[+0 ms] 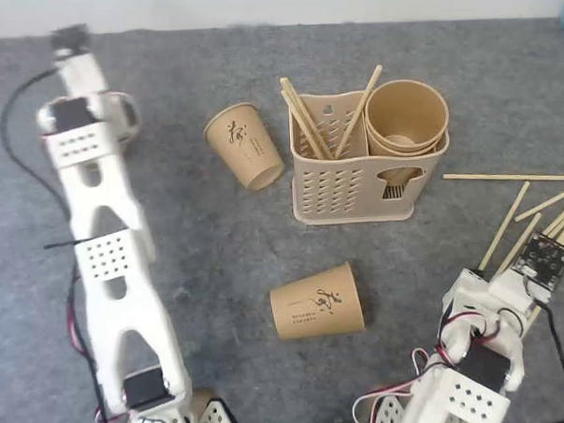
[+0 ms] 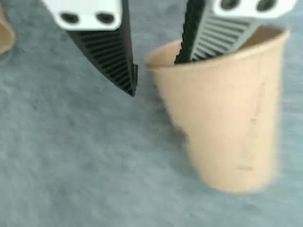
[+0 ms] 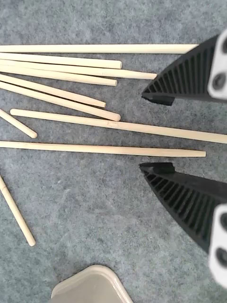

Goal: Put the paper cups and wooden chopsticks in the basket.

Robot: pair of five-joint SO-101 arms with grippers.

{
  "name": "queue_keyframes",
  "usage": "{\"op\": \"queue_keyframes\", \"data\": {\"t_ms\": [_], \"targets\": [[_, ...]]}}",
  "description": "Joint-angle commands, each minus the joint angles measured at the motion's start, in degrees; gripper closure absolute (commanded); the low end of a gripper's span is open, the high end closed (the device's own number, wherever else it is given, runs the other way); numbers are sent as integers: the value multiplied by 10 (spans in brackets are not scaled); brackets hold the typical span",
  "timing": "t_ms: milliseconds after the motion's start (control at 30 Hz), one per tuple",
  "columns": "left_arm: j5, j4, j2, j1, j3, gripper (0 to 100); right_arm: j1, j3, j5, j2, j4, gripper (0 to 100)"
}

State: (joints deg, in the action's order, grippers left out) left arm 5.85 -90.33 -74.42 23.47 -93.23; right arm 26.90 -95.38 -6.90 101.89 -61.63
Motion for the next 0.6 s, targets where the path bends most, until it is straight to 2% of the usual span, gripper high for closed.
{"op": "queue_keyframes", "data": {"t_ms": [0,233,567], "targets": [[-4,40,64,55,-24,877,-4,-12,8,-2,-3,794],[-4,110,62,92,-22,877,-4,-12,32,-2,-5,794],[-4,188,7,90,0,882,-4,-12,45,-2,-5,794]]}}
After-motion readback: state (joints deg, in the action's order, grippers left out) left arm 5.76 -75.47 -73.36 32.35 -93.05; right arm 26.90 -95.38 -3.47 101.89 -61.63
